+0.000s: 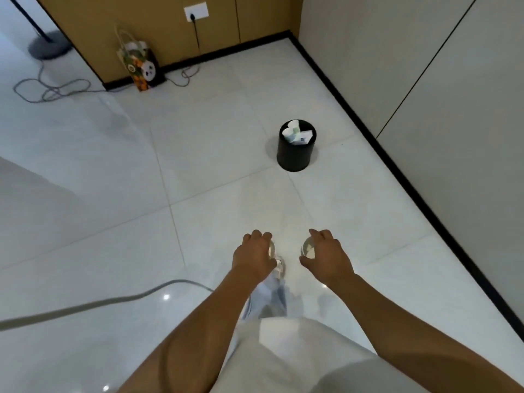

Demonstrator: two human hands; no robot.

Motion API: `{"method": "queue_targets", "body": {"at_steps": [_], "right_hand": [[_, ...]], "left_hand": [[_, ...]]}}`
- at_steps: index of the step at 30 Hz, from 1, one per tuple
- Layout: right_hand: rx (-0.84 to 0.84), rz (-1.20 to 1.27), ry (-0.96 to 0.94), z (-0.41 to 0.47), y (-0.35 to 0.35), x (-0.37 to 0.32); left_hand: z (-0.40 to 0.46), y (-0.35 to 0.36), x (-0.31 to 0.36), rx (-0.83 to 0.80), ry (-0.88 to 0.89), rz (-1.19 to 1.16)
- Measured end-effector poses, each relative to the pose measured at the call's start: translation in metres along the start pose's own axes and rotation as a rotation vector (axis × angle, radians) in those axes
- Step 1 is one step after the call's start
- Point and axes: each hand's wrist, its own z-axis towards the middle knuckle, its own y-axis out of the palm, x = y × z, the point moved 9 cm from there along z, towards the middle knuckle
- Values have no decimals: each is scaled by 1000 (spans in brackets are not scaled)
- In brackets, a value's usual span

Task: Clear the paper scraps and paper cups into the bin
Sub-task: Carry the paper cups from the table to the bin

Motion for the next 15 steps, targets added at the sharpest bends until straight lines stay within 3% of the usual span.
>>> {"method": "queue_targets", "body": {"at_steps": [15], "right_hand": [[95, 145, 163, 218, -183, 43]], "left_hand": [[269, -132, 126, -32, 142, 85]]}}
